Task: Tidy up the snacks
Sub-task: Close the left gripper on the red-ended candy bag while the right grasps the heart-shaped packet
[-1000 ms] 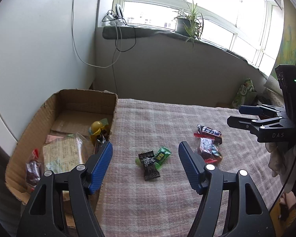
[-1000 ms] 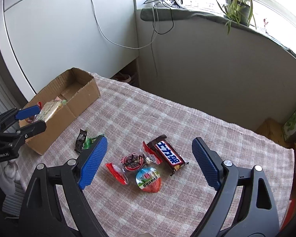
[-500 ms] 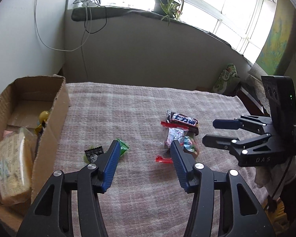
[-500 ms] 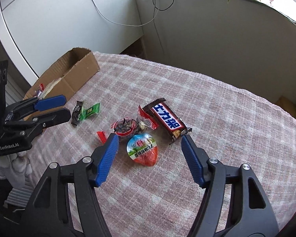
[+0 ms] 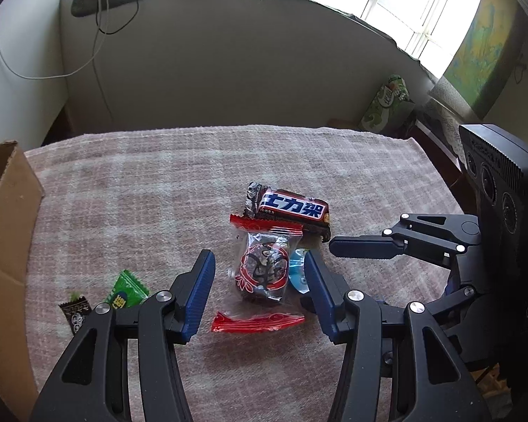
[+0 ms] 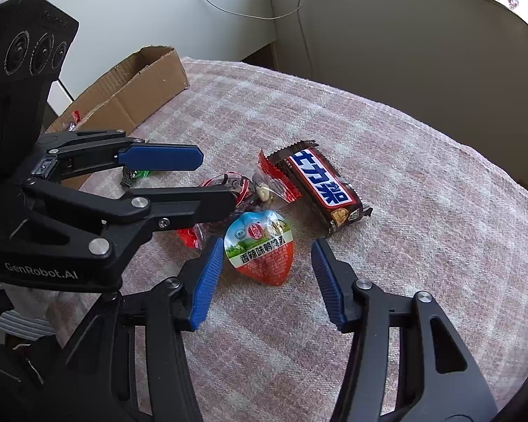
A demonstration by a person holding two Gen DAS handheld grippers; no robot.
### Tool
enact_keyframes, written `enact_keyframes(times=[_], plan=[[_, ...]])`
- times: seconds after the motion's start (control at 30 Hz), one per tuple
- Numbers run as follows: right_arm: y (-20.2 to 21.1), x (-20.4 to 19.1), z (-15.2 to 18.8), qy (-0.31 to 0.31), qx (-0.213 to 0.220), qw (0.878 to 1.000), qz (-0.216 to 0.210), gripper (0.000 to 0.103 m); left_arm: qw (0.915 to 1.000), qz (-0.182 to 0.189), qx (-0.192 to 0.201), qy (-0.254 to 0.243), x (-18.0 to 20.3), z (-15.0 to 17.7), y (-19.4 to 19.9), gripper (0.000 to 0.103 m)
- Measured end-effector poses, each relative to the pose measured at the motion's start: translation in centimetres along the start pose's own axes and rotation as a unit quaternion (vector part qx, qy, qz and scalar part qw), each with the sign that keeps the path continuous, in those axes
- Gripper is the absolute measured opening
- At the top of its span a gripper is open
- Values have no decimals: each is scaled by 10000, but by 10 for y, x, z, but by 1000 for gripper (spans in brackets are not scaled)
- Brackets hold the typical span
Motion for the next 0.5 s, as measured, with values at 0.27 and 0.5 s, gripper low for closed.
enact_keyframes(times=[0.27,0.5], plan=[[-11,0,-3,105,-21,9999,-17,52,9996,-160,-200,68,-9,0,-24,52],[-11,2,-5,117,9,9999,50,40,9996,-200,-152,125,-14,1,-25,33]])
Point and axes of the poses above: each gripper's, at about its wrist camera, not at the fingertips, and y roughly against the way its jaws point, x to its right, z to its underside, the point moved 2 cm from there along -y, roughly the way its jaws point, and after that the axes turned 8 degrees about z, right-handed, at the moved point
